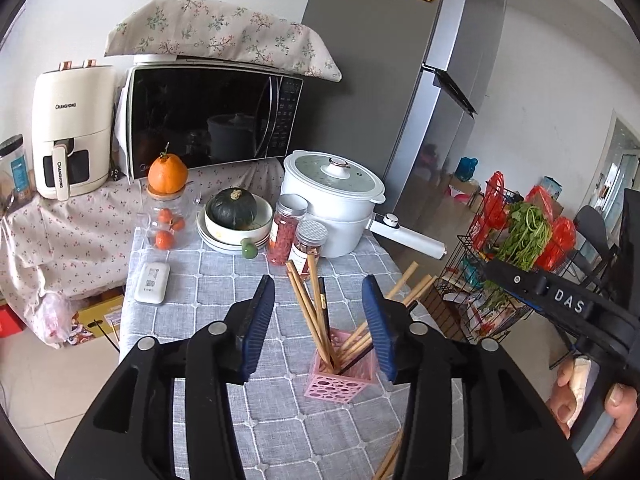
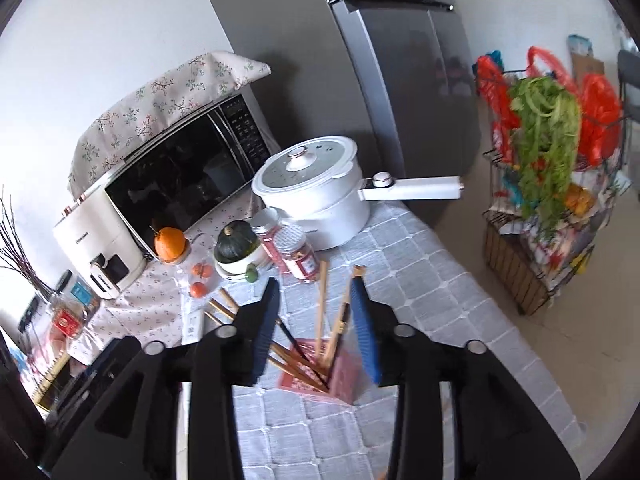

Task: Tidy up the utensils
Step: 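Move both open tools back down to the remaining chopsticks, then grasp one chopstick with the left tool while the right tool grasps the last one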

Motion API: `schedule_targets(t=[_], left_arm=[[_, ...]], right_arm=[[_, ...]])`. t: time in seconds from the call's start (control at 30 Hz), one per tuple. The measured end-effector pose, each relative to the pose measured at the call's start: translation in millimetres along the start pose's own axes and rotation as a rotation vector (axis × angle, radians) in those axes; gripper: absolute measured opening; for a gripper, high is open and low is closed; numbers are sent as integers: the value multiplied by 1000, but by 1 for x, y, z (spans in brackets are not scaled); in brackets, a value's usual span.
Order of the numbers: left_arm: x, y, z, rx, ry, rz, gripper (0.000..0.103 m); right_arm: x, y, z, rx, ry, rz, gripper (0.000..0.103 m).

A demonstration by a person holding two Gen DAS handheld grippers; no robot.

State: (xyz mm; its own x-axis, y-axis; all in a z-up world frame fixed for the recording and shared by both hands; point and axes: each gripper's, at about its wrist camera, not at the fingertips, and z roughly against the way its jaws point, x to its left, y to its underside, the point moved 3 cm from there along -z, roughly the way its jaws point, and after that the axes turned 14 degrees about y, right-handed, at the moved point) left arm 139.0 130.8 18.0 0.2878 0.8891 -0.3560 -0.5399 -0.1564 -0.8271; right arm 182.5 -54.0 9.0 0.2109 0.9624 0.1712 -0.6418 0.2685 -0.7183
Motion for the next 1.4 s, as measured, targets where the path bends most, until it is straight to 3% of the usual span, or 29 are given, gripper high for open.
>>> schedule_targets(t=[0.17,0.3,0.43,0.53,0.8,1.17,1.33,1.4], left_arm=[[-18,12,-2,10,-3,-46,66],[-31,25,-10,40,-8,-84,73],[-39,36,-16,54,-20,-95,92],[-45,44,-24,77,-28,-118,96],[-52,70,-54,191,-46,-166,96],[-66,163,-139,586,23,-217,96],[-76,185,-175,681,44,-179,94],[-82,190,-187,694,43,-191,87]], right_arm=[[-19,21,3,6,77,22,53],[-42,40,-3,46,98,-33,70],[-68,59,-12,86,126,-100,90],[-89,75,-24,128,146,-142,94],[-147,122,-66,313,211,-274,94],[-217,149,-88,515,214,-511,94],[-242,168,-101,632,173,-661,94],[-247,171,-101,653,154,-698,94]])
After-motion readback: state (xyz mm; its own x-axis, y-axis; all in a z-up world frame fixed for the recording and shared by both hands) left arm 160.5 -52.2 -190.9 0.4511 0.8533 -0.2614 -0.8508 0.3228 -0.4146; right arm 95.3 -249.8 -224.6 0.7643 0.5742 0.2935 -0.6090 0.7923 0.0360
